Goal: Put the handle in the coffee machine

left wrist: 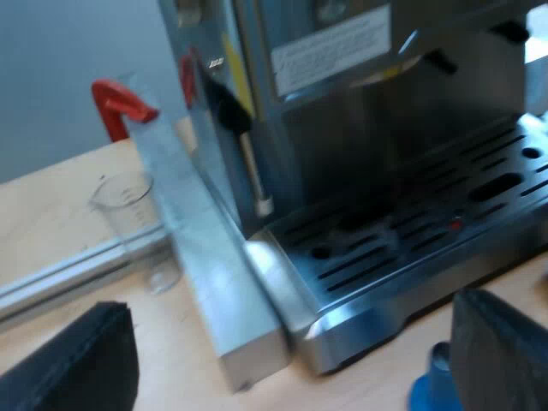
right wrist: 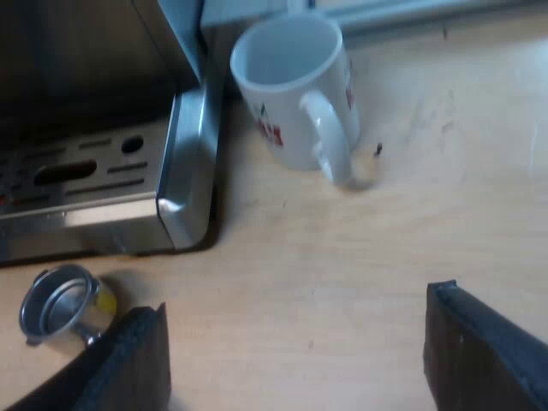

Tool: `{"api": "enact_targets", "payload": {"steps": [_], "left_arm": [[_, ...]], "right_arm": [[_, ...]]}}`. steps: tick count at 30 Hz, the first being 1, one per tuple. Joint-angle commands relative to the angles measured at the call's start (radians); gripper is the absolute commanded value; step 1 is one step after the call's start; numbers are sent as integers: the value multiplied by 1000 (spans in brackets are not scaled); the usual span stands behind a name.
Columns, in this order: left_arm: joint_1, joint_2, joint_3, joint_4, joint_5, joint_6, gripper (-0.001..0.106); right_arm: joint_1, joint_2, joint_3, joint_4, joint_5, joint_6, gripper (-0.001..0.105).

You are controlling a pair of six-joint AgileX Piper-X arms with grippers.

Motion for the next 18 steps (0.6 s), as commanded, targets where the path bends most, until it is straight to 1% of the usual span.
{"api": "enact_targets", "payload": {"steps": [1,2,4,7,8,9,11,12,13,14,16,18], "left_arm": [[-21,65,-56,-5,116,6,76],[-21,78,-62,-5,125,6,76],[-21,130,-82,-5,182,6,76],[-21,184,-98,-5,261,6,76],[-21,188,-99,-5,274,6,75],[-21,224,-104,-5,345,6,75],[-21,249,-103,-3,417,6,75],[-21,266,-103,4,480,6,75],[-21,274,-103,7,506,6,75],[-21,289,-103,11,547,8,75],[-21,309,-103,12,593,8,75],[-21,320,-103,12,608,8,75]], "right_arm": [[1,74,-60,50,-9,-24,64],[1,87,-69,56,-15,-42,64],[1,135,-101,68,-51,-91,64],[1,186,-127,75,-81,-118,64],[1,207,-135,80,-84,-118,64],[1,235,-148,92,-95,-121,64],[1,265,-154,94,-115,-128,64],[3,287,-158,94,-130,-129,64],[2,302,-161,94,-137,-129,64],[2,318,-164,97,-141,-129,64],[2,353,-165,102,-141,-129,64],[2,374,-165,102,-149,-129,64]]}}
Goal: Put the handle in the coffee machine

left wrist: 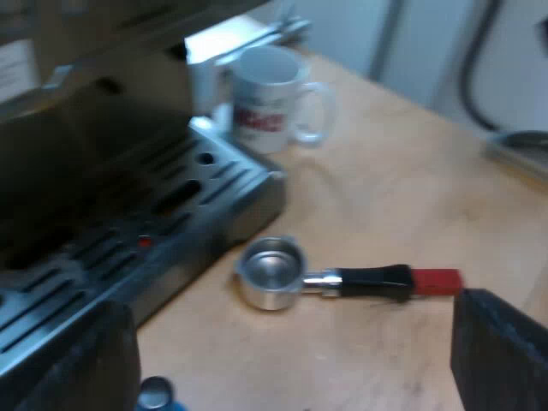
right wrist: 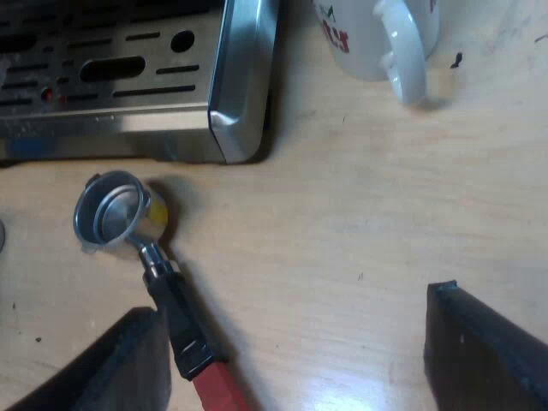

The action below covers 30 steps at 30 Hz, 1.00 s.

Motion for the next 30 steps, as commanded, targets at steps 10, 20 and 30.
{"api": "enact_targets", "payload": {"steps": [10,20,30], "left_arm": [[-83,32,-7,-5,120,68,75],[-282,154,-7,-5,107,68,75],[-332,272,-5,-5,111,157,75]], "right_arm": [[1,147,-14,-7,-95,-21,64],[1,233,-14,-38,-128,-62,64],[39,294,-14,-38,-108,-83,64]]}}
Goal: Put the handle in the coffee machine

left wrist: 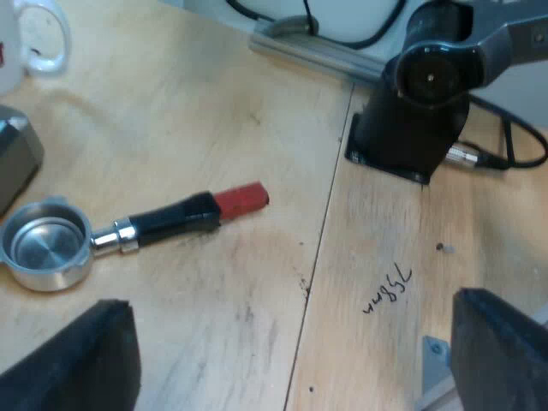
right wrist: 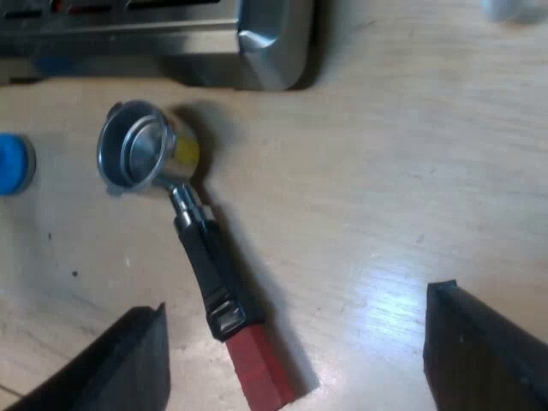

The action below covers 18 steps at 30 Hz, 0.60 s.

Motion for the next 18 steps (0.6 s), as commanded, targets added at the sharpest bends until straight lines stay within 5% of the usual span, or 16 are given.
{"api": "enact_targets", "payload": {"steps": [1,7,11,18], "left_arm": [[-13,36,-4,-11,6,37,75],[-72,96,-4,-11,6,63,75],[-103,115,-4,-11,3,72,75],[-150,136,-4,-11,-78,127,75]], "right_arm": [[50,18,-11,1,13,-24,64],[239,72,-11,1,182,-20,64],[469,139,-11,1,315,82,64],[651,248,-11,-10,450,217,64]]}}
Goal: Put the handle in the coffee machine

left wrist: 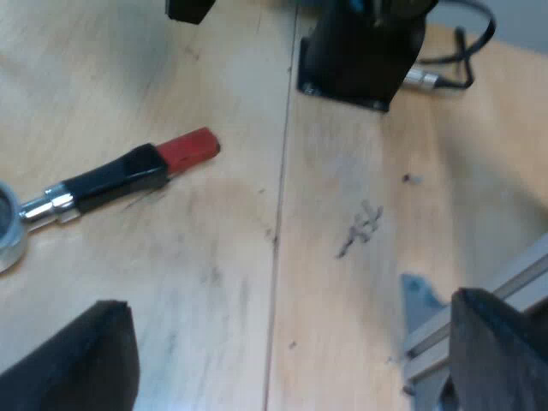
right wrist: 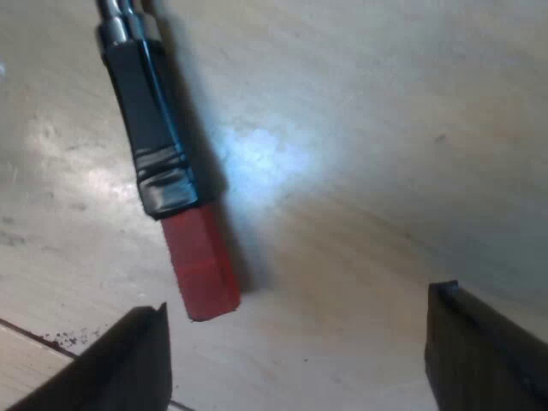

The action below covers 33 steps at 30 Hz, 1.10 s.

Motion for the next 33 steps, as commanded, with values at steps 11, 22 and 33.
{"api": "enact_targets", "payload": {"steps": [11,22,33], "left_arm": [[-7,2,-4,-7,-32,27,75],[-7,2,-4,-7,-52,27,75],[-7,2,-4,-7,-70,27,75]], "right_arm": [[106,207,-11,-75,45,99,4],[106,340,15,-120,114,99,0],[106,359,118,-282,112,99,0]]}}
